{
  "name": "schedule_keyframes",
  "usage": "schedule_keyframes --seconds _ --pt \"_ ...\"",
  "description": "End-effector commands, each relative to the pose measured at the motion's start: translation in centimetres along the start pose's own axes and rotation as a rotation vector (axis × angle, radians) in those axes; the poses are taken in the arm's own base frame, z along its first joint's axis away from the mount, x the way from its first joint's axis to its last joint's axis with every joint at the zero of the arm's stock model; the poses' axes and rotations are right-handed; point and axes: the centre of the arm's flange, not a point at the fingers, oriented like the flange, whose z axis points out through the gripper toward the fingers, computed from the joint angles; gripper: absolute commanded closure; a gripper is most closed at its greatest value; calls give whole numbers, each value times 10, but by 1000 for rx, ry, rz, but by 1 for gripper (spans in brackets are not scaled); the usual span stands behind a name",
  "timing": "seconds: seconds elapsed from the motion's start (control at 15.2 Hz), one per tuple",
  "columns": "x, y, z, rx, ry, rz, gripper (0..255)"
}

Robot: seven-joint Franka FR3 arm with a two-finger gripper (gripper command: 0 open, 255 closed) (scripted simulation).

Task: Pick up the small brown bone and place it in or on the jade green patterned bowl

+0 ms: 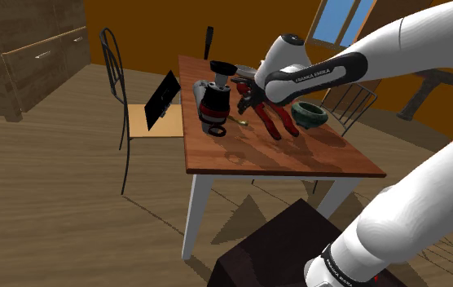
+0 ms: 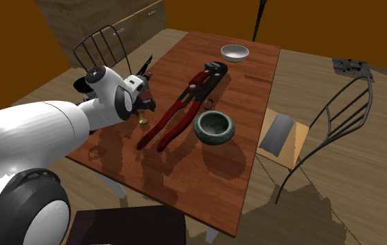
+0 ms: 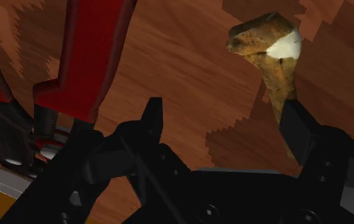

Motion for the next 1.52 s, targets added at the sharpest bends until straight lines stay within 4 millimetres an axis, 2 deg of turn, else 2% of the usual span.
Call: schedule_keyframes --seconds 0.0,0.2,0.26,0.73,1.25,1.32,1.45 --pt "30 -15 2 31 -114 -145 0" --pt "75 -50 14 78 -290 -373 0" --pt "78 -53 15 81 -301 -388 0" --pt "66 -53 53 81 -301 -388 0" --pt "66 -53 53 81 -301 -388 0" --pt "65 -48 59 81 -301 -388 255" --pt "57 -48 61 81 -302 -387 255"
